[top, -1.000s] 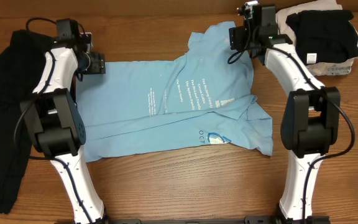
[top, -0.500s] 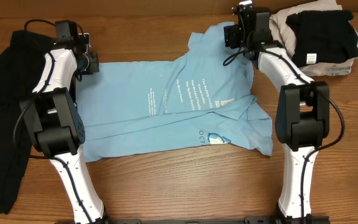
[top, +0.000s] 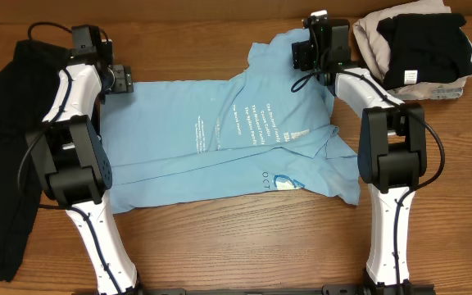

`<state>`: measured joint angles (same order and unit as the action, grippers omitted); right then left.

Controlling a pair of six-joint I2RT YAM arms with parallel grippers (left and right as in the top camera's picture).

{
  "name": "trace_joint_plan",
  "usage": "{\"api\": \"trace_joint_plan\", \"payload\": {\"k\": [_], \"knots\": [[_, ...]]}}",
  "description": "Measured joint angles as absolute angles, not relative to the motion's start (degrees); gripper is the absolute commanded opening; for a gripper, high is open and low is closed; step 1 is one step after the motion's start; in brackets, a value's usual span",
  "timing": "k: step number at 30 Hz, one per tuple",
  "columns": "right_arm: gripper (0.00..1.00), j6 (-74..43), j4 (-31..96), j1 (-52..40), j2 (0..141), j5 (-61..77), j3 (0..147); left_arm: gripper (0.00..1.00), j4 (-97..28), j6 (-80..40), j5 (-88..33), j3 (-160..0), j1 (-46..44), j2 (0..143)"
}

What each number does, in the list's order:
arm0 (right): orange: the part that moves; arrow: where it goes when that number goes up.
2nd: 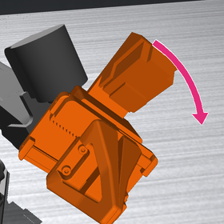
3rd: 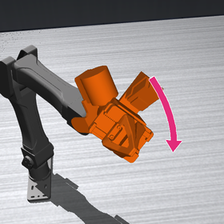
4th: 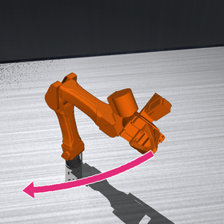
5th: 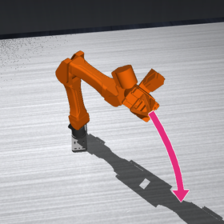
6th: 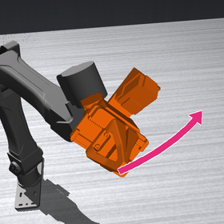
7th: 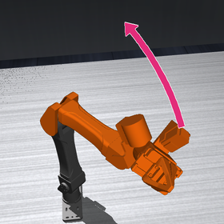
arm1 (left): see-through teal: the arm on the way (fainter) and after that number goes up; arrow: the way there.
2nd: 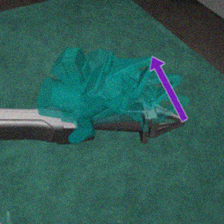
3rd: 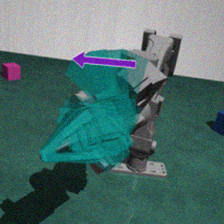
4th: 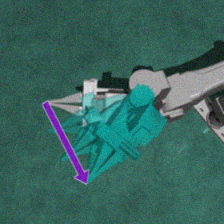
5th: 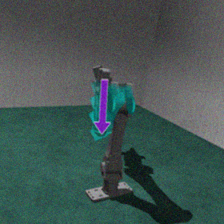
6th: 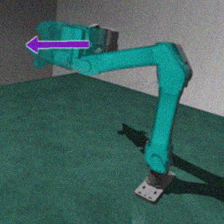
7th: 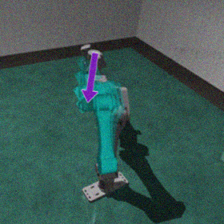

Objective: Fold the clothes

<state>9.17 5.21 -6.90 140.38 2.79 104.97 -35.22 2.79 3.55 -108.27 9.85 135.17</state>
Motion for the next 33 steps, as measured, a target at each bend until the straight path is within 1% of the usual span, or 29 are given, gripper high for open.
{"api": "trace_joint_plan", "payload": {"k": [2, 5, 7, 8, 11, 13, 15, 16, 22, 25, 30, 32, 33], "knots": [[0.78, 9.1, 5.4, -6.9, 140.4, 2.8, 105.0, 0.82, -33.6, 3.6, 3.6, -108.3, 9.8, 135.3], [0.78, 9.0, 5.4, -6.9, 140.4, 2.8, 105.0, 0.8, -32.6, 4.2, 3.2, -108.5, 9.8, 136.9], [0.78, 9.0, 5.3, -6.9, 140.4, 2.8, 105.0, 0.77, -32.5, 4.3, 2.5, -109.0, 9.9, 137.8], [0.78, 9.0, 5.2, -6.9, 140.4, 2.8, 105.0, 0.73, -32.5, 4.2, 2.0, -109.3, 9.9, 138.1], [0.78, 9.0, 5.2, -6.9, 140.4, 2.8, 105.0, 0.53, -32.6, 4.1, 1.5, -109.9, 9.9, 138.6], [0.77, 9.0, 5.2, -6.9, 140.4, 2.8, 105.0, 0.3, -32.7, 4.2, 1.0, -110.0, 9.8, 138.7], [0.77, 9.0, 5.1, -6.9, 140.4, 2.8, 105.0, 0.11, -33.2, 3.8, 0.6, -110.1, 9.7, 138.7], [0.78, 9.0, 4.7, -6.9, 140.4, 2.8, 105.0, 0.04, -33.8, 3.5, 0.6, -110.2, 9.6, 138.7], [0.81, 8.8, 0.5, -6.9, 140.7, 2.8, 105.0, 0.04, -37.4, 0.5, 0.8, -111.0, 9.5, 138.7], [0.81, 8.8, -3.8, -6.9, 142.3, 2.8, 105.1, 0.04, -39.1, -0.3, 1.0, -111.4, 9.5, 138.7], [0.8, 8.8, -6.2, -6.9, 146.4, 2.7, 105.1, 0.04, -39.7, -0.8, 1.0, -111.5, 9.5, 138.7], [0.79, 8.3, -7.7, -6.9, 147.5, 3.0, 105.1, 0.04, -39.8, -1.1, 1.1, -111.5, 9.5, 138.7], [0.74, 8.2, -7.9, -6.9, 147.5, 3.0, 105.1, 0.04, -39.8, -1.1, 1.1, -111.5, 9.5, 138.7]]}}
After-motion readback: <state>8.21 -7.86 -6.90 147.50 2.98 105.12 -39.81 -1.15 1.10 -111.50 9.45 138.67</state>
